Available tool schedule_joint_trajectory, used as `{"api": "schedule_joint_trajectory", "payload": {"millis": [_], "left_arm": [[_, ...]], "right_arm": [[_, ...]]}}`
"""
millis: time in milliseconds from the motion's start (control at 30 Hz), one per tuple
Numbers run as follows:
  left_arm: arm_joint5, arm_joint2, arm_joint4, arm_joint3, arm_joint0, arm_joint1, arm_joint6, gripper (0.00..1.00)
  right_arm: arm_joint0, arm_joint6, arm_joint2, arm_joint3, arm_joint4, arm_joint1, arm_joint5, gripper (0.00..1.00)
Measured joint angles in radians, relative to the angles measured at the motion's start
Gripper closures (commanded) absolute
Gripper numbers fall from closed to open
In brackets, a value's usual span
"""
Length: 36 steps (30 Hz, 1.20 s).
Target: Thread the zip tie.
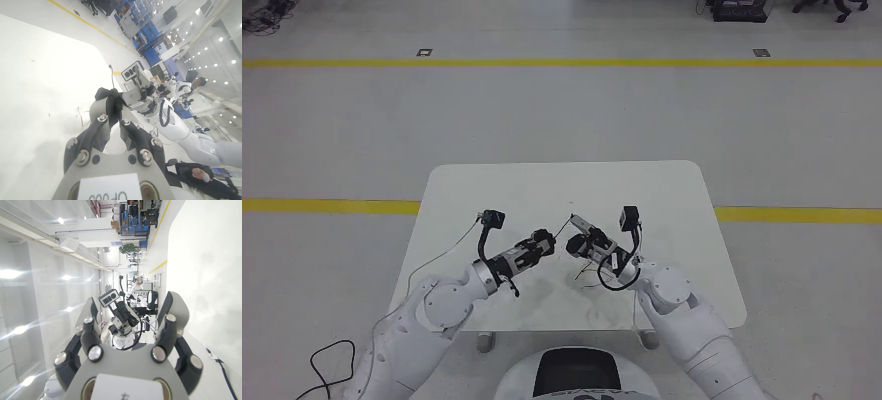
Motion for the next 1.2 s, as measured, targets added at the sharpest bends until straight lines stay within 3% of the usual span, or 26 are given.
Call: {"api": "schedule_joint_trajectory", "payload": {"millis": [100, 167, 267, 400, 533, 667, 800, 933, 1067, 1200], "left_arm": [[0.000, -0.012, -0.028, 0.016, -0.004, 0.006, -0.039, 1.00], [0.000, -0.009, 0.016, -0.005, -0.024, 0.011, -0.094, 1.00], [0.000, -0.007, 0.080, -0.008, -0.026, 0.012, -0.098, 1.00], [0.006, 0.006, 0.057, -0.003, -0.024, 0.009, -0.103, 1.00], [0.055, 0.015, -0.079, 0.038, -0.048, 0.005, -0.166, 1.00], [0.085, -0.039, -0.279, 0.076, -0.061, 0.015, -0.297, 1.00], [0.097, -0.090, -0.418, 0.110, -0.063, 0.026, -0.403, 1.00], [0.102, -0.125, -0.518, 0.137, -0.069, 0.035, -0.505, 1.00], [0.078, -0.124, -0.633, 0.164, -0.079, 0.038, -0.637, 1.00], [0.066, -0.125, -0.647, 0.169, -0.082, 0.038, -0.645, 1.00]], "right_arm": [[0.000, 0.023, 0.006, -0.004, -0.018, 0.005, -0.011, 0.00], [0.000, 0.024, 0.006, -0.004, -0.018, 0.005, -0.012, 0.00], [0.000, 0.023, 0.006, -0.004, -0.018, 0.005, -0.011, 0.00], [0.000, 0.023, 0.006, -0.004, -0.018, 0.005, -0.011, 0.00], [0.002, 0.054, 0.011, -0.005, -0.031, 0.010, -0.033, 0.00], [0.015, 0.204, 0.057, 0.020, -0.048, 0.030, -0.109, 0.00], [0.029, 0.330, 0.094, 0.041, -0.059, 0.049, -0.157, 0.00], [0.042, 0.460, 0.115, 0.039, -0.053, 0.062, -0.158, 0.00], [0.050, 0.583, 0.114, 0.045, -0.010, 0.066, -0.158, 0.00], [0.050, 0.566, 0.114, 0.045, -0.011, 0.066, -0.158, 0.00]]}}
